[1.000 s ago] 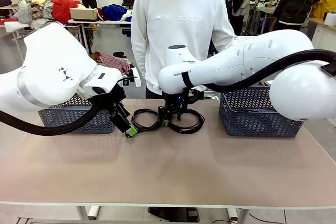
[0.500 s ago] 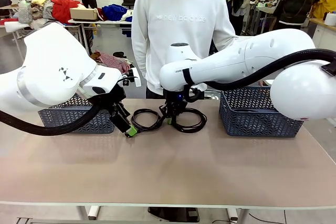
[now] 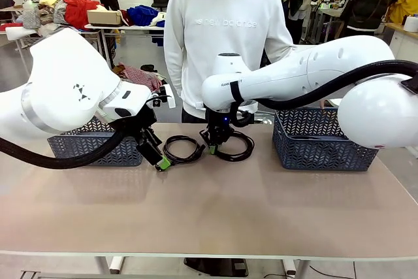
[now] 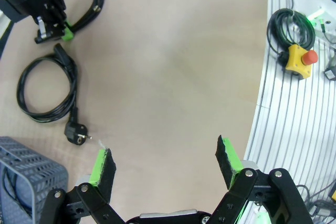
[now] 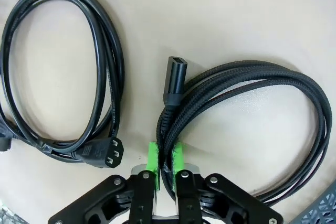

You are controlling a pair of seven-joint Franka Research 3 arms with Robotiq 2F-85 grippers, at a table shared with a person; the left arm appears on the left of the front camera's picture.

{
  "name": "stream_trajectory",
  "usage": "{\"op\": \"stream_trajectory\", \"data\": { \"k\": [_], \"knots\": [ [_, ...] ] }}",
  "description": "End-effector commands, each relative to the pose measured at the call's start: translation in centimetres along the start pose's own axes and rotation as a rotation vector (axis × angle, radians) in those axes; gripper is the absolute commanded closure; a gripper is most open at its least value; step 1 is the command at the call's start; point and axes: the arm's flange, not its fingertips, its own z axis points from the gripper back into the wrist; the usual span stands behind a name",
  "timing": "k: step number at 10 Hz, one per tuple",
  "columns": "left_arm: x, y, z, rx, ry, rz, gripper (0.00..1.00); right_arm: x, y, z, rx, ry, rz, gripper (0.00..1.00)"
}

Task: Organize the cables according to human instructions.
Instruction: Pick up a bundle of cables and place it in the basket indicated by the human.

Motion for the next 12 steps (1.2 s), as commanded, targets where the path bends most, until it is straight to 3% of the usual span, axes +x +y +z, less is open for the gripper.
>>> {"op": "stream_trajectory", "data": {
  "k": [1, 6, 10, 12],
  "knots": [
    [-0.2, -0.1, 0.0, 0.005, 0.000, 0.003, 0.00, -1.5, -0.3, -0.2, 0.005, -0.004, -0.069, 1.00],
    [-0.2, -0.1, 0.0, 0.005, 0.000, 0.003, 0.00, -2.9, 1.0, 7.6, -0.113, -0.017, 0.067, 0.96],
    [-0.2, -0.1, 0.0, 0.005, 0.000, 0.003, 0.00, -5.2, 1.0, 13.3, -0.048, 0.117, 0.406, 0.96],
    [-0.2, -0.1, 0.0, 0.005, 0.000, 0.003, 0.00, -7.3, 0.2, 16.0, -0.069, 0.120, 0.518, 0.96]
  ]
}}
